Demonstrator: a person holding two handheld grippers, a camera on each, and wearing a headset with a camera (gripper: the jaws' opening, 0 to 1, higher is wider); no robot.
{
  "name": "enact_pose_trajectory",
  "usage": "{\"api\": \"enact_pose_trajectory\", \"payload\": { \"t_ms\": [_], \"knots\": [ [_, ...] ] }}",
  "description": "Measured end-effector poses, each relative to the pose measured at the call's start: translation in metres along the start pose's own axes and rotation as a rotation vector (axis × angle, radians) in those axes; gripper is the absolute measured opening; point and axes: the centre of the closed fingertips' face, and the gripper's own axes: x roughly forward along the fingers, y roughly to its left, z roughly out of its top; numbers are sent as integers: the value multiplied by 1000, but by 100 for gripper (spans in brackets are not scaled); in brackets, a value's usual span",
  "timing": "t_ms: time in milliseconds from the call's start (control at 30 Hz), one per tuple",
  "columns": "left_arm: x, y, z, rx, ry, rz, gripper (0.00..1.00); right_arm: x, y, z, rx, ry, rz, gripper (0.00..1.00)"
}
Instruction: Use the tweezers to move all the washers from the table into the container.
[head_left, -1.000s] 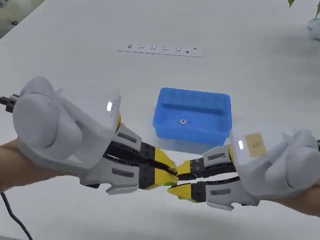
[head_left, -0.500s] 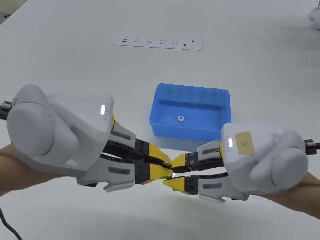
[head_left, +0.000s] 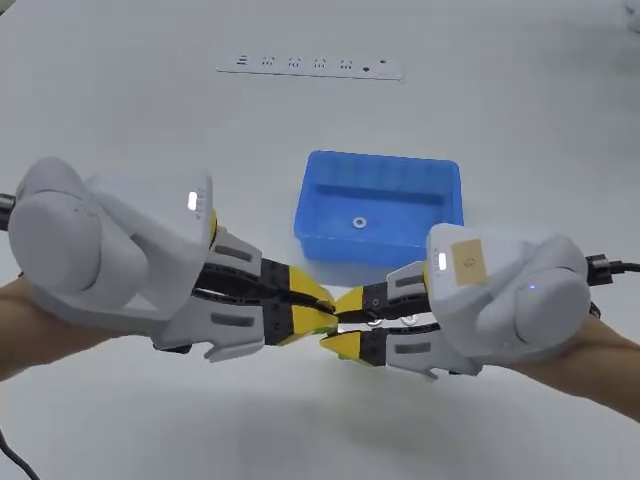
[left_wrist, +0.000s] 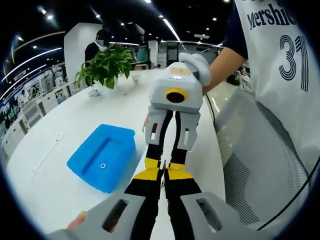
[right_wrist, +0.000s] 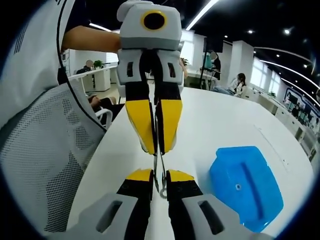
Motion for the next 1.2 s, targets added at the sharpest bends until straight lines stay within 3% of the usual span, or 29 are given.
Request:
{"api": "enact_pose_trajectory", "payload": {
  "t_ms": [200, 900, 1200],
  "knots": [
    [5, 0, -5, -8, 18, -13, 7, 0, 1, -2, 22, -9, 2, 11],
    [6, 5, 0, -12, -14, -32, 7, -1, -3, -2, 24, -7, -9, 11],
    [8, 6, -2, -6, -5, -34, 7, 0, -4, -5, 28, -1, -9, 12]
  ]
}}
